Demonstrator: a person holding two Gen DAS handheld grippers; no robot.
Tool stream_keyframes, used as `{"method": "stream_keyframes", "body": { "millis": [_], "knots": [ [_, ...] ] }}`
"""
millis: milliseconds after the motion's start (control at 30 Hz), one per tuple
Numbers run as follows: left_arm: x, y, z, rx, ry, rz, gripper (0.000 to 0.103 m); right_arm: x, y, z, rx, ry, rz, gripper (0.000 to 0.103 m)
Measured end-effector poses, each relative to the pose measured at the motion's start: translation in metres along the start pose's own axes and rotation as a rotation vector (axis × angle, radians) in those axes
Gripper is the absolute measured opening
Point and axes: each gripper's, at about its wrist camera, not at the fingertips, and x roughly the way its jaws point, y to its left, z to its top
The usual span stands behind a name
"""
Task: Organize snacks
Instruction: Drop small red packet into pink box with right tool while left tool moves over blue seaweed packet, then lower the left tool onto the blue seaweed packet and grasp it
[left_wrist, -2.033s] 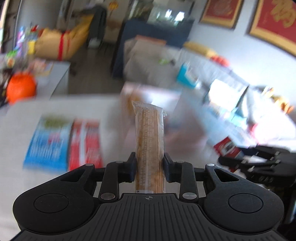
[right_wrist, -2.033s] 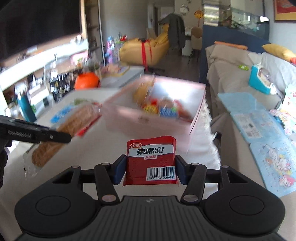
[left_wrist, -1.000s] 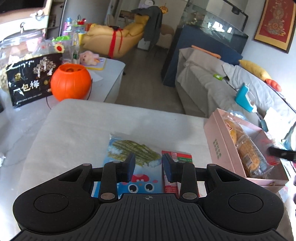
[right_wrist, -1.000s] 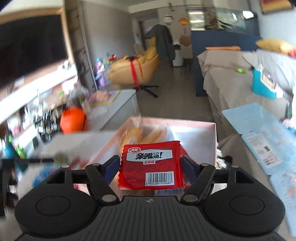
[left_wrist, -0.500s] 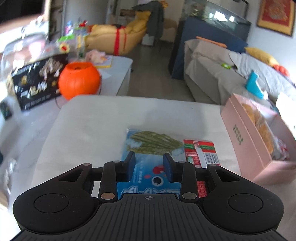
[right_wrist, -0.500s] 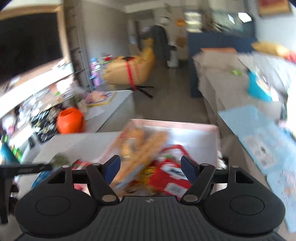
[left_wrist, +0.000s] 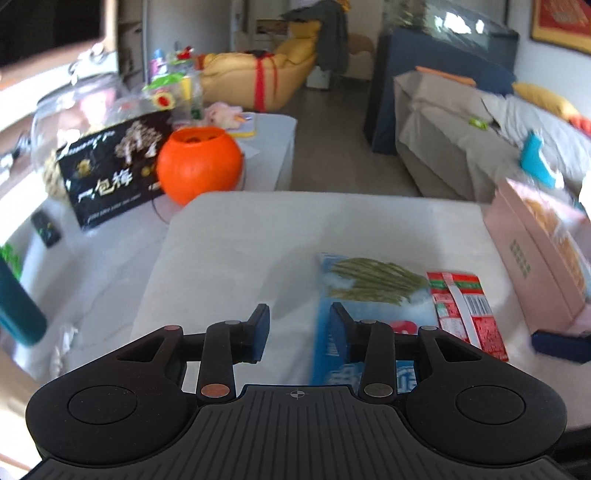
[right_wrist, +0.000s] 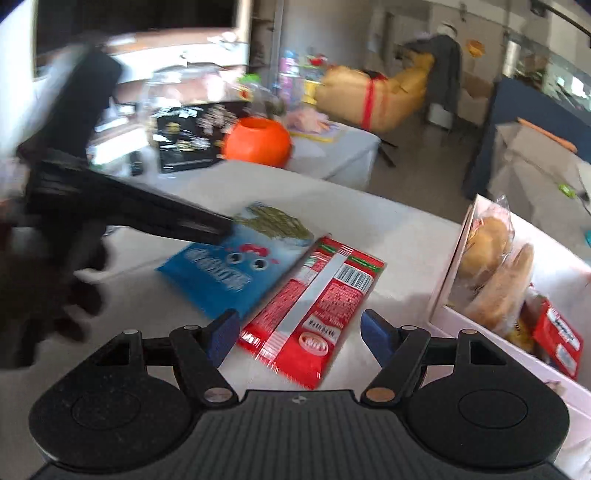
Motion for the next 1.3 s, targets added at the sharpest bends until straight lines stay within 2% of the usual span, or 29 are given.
{"method": "stream_keyframes", "body": {
  "millis": [67, 167, 233, 300, 467, 567, 667, 867, 1000, 1067, 1167, 1300],
  "knots": [
    [-0.003, 0.006, 0.001, -0.025, -0.015, -0.021, 0.04, 0.014, 0.004, 0.001, 0.035, 0.049, -0.046, 0.073],
    [-0.003, 0.004, 0.002, -0.018, -0.014, -0.05, 0.04, 0.019, 0.002, -0.001, 0.089, 0.068, -0.008, 0.072],
    [0.001, -0.001, 0.004, -0.002, -0.006, -0.059, 0.04, 0.018, 0.001, -0.003, 0.069, 0.072, 0.009, 0.067],
    [0.007, -0.006, 0.005, 0.005, 0.0, -0.049, 0.04, 0.006, 0.003, -0.01, 0.01, 0.071, 0.029, 0.062],
    [0.015, -0.015, 0.006, 0.033, -0.002, -0.053, 0.039, -0.041, -0.016, -0.051, -0.035, 0.084, 0.113, 0.059],
    [0.011, -0.028, 0.001, 0.115, 0.005, -0.079, 0.039, -0.071, -0.039, -0.078, -0.028, 0.077, 0.082, 0.059],
    [0.002, -0.042, -0.009, 0.182, 0.016, -0.14, 0.039, -0.093, -0.065, -0.1, 0.006, 0.076, 0.059, 0.057],
    [-0.015, -0.06, -0.025, 0.214, 0.067, -0.234, 0.04, -0.122, -0.107, -0.134, 0.081, 0.063, -0.04, 0.057],
    [-0.039, -0.083, -0.032, 0.262, 0.035, -0.173, 0.039, -0.122, -0.128, -0.147, 0.133, 0.032, -0.083, 0.061],
    [-0.049, -0.098, -0.03, 0.29, 0.027, -0.173, 0.039, -0.12, -0.138, -0.151, 0.185, 0.028, -0.064, 0.069],
    [-0.044, -0.117, -0.023, 0.304, 0.065, -0.173, 0.04, -0.116, -0.143, -0.155, 0.214, 0.001, -0.057, 0.073],
    [-0.025, -0.141, -0.022, 0.36, 0.114, -0.134, 0.04, -0.114, -0.139, -0.157, 0.205, -0.008, -0.07, 0.073]
  ]
}}
